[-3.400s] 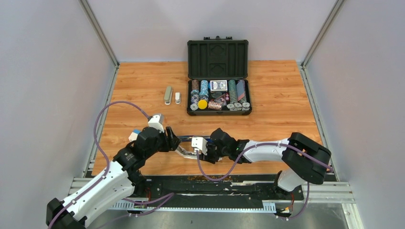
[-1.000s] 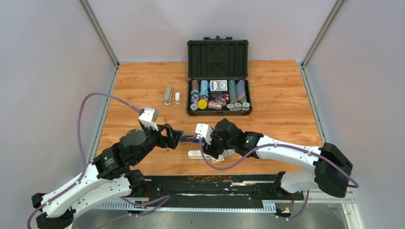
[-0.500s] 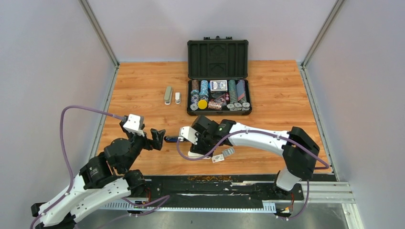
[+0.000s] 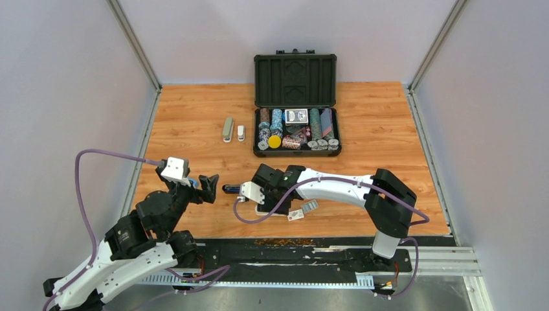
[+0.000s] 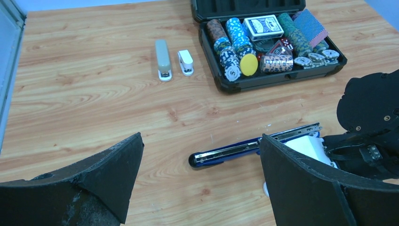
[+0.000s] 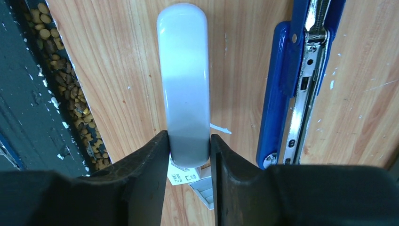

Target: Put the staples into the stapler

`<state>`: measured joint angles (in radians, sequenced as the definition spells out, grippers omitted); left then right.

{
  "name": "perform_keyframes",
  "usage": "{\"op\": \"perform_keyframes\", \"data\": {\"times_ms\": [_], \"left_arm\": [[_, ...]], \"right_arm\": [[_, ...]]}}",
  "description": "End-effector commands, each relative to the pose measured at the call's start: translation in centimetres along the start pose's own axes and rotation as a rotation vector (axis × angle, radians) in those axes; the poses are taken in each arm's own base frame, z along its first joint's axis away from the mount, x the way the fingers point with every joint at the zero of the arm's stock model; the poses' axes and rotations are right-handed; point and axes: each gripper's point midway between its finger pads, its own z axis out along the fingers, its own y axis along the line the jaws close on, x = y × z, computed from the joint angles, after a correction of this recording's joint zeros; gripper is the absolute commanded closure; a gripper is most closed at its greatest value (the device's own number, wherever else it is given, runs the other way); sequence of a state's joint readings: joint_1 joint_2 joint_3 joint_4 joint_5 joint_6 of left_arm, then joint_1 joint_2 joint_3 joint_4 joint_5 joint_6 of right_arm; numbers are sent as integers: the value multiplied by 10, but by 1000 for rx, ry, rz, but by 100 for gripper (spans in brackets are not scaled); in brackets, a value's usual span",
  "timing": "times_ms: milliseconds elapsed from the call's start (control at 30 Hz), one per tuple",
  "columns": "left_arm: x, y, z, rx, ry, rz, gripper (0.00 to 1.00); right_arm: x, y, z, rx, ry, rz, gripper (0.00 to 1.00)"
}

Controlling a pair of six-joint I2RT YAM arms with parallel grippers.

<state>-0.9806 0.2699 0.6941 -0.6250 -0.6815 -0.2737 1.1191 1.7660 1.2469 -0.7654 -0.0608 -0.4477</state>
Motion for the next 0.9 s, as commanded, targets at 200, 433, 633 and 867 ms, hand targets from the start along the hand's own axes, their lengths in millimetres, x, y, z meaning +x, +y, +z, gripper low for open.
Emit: {"op": "perform_keyframes", "data": {"times_ms": [200, 433, 633, 867], "left_arm": [[-1, 3, 1, -16, -10, 13, 0], [-1, 3, 2, -19, -4, 14, 0], [2, 3, 5, -20, 7, 21, 0], [2, 3, 6, -22, 9, 18, 0]], "right_arm": [[-2, 3, 11, -16, 12, -21, 83], [12, 11, 35, -46, 38, -9, 91], [22, 17, 47, -64, 58, 5, 96], [-8, 8, 12, -24, -50, 12, 99]]}}
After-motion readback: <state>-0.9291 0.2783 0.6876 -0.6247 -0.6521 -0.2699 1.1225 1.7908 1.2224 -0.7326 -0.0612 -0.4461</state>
